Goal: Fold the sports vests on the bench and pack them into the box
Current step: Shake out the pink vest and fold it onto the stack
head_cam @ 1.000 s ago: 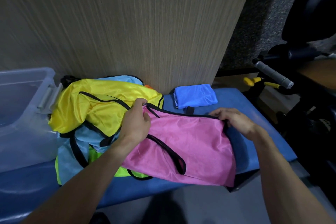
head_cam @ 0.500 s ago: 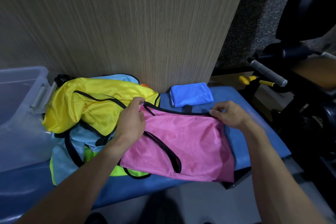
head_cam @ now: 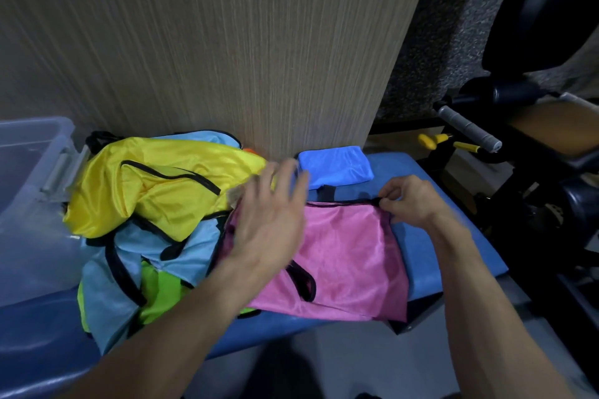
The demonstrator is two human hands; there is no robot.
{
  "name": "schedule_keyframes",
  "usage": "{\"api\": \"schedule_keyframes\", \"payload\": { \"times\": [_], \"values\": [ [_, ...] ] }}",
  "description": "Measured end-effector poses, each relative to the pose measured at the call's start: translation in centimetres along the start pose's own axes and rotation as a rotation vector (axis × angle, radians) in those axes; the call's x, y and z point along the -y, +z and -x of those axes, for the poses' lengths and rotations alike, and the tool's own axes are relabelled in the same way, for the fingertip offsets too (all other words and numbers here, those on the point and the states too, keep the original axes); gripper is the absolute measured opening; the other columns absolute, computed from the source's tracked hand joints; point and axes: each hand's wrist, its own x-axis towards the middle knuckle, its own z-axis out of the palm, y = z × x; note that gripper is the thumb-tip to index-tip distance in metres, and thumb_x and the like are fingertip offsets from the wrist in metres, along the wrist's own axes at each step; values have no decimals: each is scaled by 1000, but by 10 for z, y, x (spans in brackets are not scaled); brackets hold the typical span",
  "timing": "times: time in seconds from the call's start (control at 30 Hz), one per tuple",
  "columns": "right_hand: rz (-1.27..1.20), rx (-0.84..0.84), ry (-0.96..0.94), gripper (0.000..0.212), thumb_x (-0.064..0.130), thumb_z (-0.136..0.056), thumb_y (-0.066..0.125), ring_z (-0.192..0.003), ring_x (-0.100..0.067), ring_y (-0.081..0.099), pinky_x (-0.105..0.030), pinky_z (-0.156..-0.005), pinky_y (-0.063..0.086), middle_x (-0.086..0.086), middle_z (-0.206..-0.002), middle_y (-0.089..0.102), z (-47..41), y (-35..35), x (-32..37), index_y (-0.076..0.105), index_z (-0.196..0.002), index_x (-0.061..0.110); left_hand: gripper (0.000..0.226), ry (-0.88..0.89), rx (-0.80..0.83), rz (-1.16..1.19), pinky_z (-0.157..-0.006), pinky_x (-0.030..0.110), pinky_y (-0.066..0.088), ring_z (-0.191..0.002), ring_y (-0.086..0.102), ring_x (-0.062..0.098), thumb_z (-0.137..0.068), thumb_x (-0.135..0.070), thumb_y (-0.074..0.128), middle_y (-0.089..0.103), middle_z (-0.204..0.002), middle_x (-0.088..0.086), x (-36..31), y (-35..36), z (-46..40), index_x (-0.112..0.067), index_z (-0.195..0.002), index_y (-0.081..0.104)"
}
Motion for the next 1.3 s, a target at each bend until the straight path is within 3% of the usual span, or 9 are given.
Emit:
{"api": "schedule_keyframes", "payload": {
  "times": [0.07,0.13,0.27,0.4,0.53,0.67,0.8,1.1,1.3],
  "values": [
    [19,-15,-1,10,5,-84,69,-66,-18,74,-16,-59,55,-4,-80,75,0,4,4,73,-88,13,53,248,198,234,-114,53,35,-144,33,31,-99,-39,49,34,-160,6,-29,13,11,-22,-149,45],
    [64,-34,-29,12,4,-81,71,-79,-21,73,-17,-67,51,-5,-82,76,-3,7,7,75,-87,14,63,397,464,247,-126,54,7,-157,3,27,-102,-59,31,4,-171,-1,-40,31,26,-35,-160,23],
    [142,-152,-51,20,4,-79,68,-92,-23,70,-23,-81,52,-4,-87,77,-10,8,8,78,-85,20,64,386,690,260,-121,51,-18,-150,-33,18,-103,-66,20,-25,-166,-11,-32,49,36,-45,-160,-3],
    [7,-351,108,24,10,-82,58,-85,-34,69,-46,-76,60,-11,-94,74,-11,2,10,72,-85,30,64,390,702,278,-120,49,-23,-147,-38,14,-103,-67,18,-27,-165,-15,-31,52,37,-46,-159,-6],
    [-219,-271,279,16,33,-73,58,-72,-32,71,-49,-72,62,-9,-77,74,-13,5,12,68,-70,21,65,382,706,310,-120,50,-22,-147,-37,14,-102,-68,19,-25,-165,-15,-31,54,37,-46,-159,-5],
    [-316,-126,393,18,23,-82,68,-63,-27,62,-31,-49,55,-14,-78,67,-11,-1,26,65,-80,5,66,371,710,328,-121,50,-21,-147,-37,13,-102,-68,20,-25,-166,-15,-30,55,36,-47,-159,-4],
    [-549,92,421,18,16,-87,66,-74,-22,64,-30,-63,55,-8,-86,68,-10,-9,31,67,-104,10,66,367,711,333,-121,50,-21,-147,-37,13,-102,-68,20,-25,-166,-15,-30,56,36,-48,-159,-5],
    [-116,185,383,30,27,-84,77,-71,-19,58,-28,-57,53,-7,-81,63,-17,2,28,72,-103,4,65,367,705,328,-121,51,-20,-148,-36,14,-101,-68,21,-24,-166,-13,-32,56,36,-48,-159,-3],
    [42,-134,236,23,38,-75,70,-72,-28,64,-32,-58,49,-9,-77,69,-19,9,24,66,-68,16,65,364,708,329,-121,52,-20,-149,-35,14,-102,-67,23,-23,-166,-13,-32,56,36,-47,-159,-2]
  ]
}}
